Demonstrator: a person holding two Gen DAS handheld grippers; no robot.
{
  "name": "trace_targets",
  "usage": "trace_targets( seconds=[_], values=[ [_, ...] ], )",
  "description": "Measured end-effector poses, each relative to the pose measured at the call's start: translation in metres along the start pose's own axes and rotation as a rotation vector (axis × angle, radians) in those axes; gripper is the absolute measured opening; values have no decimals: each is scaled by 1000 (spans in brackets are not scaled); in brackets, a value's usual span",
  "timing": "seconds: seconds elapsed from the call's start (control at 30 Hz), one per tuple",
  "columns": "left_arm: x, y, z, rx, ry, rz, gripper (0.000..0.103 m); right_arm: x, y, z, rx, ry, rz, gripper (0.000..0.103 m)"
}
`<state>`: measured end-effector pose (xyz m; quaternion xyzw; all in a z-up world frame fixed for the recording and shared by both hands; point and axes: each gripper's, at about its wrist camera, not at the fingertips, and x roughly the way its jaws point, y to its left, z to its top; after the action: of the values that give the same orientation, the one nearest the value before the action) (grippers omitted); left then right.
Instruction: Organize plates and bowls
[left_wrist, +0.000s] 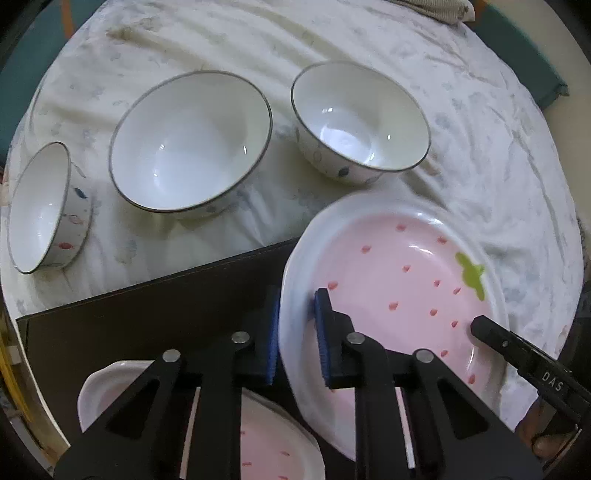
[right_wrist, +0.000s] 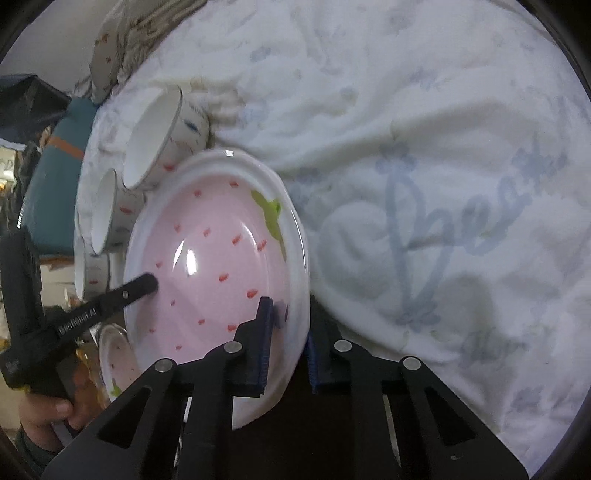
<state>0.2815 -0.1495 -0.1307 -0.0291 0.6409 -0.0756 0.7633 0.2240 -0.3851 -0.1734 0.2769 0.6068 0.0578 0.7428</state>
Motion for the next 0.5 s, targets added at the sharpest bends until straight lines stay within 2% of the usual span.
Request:
trace_targets(
  seconds=[0.2,0.5],
  values=[
    [-17,0,-5,-2,-20,-9,13,-17,0,3,2,-36,52,15],
    [-46,9,-11,16,-57,-7,14,-30,19,2,-78,-76,56,15]
  ],
)
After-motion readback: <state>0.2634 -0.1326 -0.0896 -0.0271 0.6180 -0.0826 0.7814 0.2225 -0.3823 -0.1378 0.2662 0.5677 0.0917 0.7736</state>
